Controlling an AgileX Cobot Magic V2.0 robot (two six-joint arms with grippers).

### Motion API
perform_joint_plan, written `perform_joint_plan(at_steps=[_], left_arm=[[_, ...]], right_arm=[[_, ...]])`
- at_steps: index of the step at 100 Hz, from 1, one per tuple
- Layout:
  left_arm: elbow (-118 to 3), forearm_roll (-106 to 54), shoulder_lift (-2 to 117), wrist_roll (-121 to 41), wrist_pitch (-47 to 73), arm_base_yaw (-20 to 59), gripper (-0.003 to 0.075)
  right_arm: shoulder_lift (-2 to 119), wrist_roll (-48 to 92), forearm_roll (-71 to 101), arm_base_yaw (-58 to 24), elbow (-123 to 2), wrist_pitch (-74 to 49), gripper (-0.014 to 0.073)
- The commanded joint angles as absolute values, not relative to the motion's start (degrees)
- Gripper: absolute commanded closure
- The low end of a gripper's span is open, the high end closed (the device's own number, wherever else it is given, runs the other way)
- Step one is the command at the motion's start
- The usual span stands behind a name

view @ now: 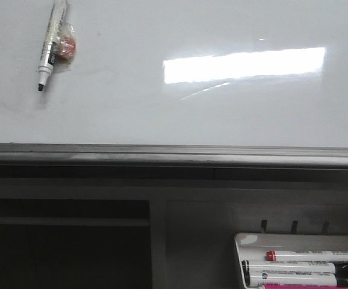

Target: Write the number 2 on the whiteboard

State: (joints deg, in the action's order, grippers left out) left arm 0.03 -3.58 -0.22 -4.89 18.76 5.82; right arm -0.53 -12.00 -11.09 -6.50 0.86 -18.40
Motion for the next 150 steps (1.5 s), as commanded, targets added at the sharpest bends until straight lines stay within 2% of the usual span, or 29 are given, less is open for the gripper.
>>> perform_joint_plan(at_steps=[1,79,89,96,102,114,137,150], left_arm=[[0.69,-3.89,-1.75,-4.27,14.93,5.72,0.0741],[0.69,-4.65,-1.75,-4.27,12.55,5.72,0.0741],[0.69,-15.04,-1.75,-4.16,8.72,5.72,0.0741],[0.69,-32.93,-1.75,-4.17,6.17,5.72,0.0741],[0.69,-46.58,-1.75,-4.17,5.29,5.72,0.0741],[0.59,-61.91,-1.75,-4.17,5.20,5.72,0.0741],[-0.75,-66.17,-1.75,-4.42,7.32,5.82,0.0741],[-6.13,-60.19,-0.72,-7.14,8.62,5.94,0.0741]], right_arm=[[-1.78,-11.75,-11.46,-6.30,2.28,-17.17,0.0665],[-1.78,-11.75,-11.46,-6.30,2.28,-17.06,0.0665],[-1.78,-11.75,-11.46,-6.30,2.28,-14.32,0.0665],[-1.78,-11.75,-10.29,-6.30,2.28,-7.93,0.0665],[-1.78,-11.75,-4.34,-6.30,2.28,-0.80,0.0665],[-1.69,-11.75,10.58,-6.30,2.17,10.29,0.0665],[-1.69,-11.75,37.18,-6.30,1.91,12.57,0.0664],[-1.69,-11.65,36.32,-6.30,-2.18,6.35,0.0664]])
